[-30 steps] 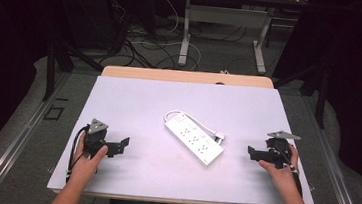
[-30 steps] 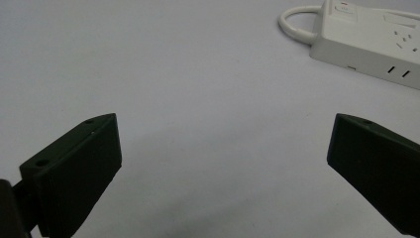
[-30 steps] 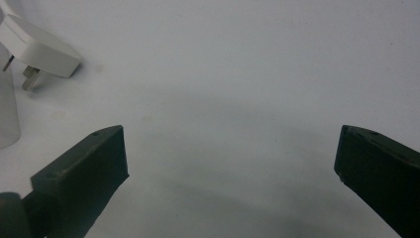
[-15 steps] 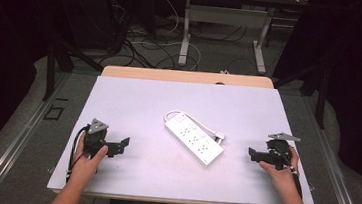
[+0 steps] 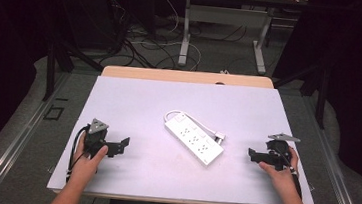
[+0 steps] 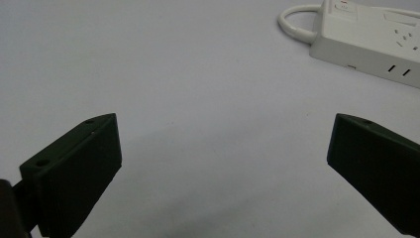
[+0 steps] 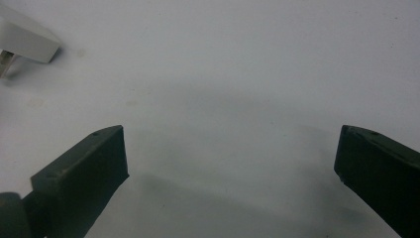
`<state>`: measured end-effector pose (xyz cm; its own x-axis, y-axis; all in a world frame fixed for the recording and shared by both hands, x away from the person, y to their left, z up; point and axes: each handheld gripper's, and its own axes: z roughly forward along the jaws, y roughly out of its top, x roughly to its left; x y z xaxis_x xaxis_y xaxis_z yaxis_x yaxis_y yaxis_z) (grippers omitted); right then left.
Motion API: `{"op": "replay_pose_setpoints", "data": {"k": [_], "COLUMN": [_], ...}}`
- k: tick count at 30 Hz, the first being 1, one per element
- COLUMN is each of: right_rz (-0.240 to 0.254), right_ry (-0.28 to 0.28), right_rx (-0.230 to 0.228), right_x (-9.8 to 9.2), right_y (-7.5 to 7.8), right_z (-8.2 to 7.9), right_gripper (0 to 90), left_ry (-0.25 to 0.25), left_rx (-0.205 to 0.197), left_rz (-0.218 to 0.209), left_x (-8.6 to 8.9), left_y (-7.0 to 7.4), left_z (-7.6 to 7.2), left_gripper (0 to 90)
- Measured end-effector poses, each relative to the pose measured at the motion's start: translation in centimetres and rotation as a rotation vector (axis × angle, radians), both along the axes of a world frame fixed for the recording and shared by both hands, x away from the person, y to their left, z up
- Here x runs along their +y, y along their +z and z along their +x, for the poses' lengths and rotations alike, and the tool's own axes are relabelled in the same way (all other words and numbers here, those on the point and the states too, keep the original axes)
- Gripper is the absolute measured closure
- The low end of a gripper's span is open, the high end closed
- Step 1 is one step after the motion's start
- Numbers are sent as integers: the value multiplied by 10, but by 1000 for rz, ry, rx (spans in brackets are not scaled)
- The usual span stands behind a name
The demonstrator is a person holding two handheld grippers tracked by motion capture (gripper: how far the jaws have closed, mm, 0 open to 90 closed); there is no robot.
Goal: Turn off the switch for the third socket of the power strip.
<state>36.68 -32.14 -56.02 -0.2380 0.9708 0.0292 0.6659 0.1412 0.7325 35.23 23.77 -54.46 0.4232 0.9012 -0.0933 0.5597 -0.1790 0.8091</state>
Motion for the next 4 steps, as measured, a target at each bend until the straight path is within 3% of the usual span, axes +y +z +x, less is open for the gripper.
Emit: {"op": "replay_pose_setpoints", "data": {"k": [4], "right_rz": [0], "right_ry": [2], "right_rx": [2], "right_x": [0], "right_y": [0], "right_z": [0], "right_gripper": [0], "left_ry": [-4], "left_rx": [6], "left_rz": [2], "left_x": [1], "left_y": [0], "left_z": [0], "left_gripper": [4]}}
